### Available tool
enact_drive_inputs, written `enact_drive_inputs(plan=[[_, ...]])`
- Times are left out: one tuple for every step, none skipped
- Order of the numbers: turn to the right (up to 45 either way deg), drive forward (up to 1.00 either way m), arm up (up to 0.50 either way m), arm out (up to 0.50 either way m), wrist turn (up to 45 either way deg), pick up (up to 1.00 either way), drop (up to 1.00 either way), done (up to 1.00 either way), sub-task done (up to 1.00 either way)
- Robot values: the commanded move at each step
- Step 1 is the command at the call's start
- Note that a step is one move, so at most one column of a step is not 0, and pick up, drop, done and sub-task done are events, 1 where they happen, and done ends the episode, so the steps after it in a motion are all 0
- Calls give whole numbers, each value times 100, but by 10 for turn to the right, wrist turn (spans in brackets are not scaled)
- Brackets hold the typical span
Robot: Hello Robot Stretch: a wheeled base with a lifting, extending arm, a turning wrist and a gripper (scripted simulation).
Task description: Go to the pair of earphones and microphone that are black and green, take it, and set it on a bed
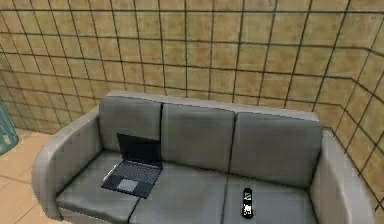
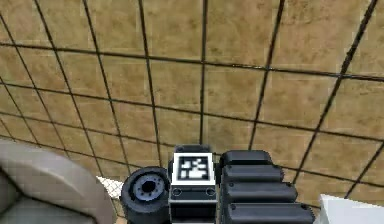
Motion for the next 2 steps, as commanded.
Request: enact_drive_inputs(plan=[[-450,0,0,0,0,0,0,0,0],[-240,0,0,0,0,0,0,0,0]])
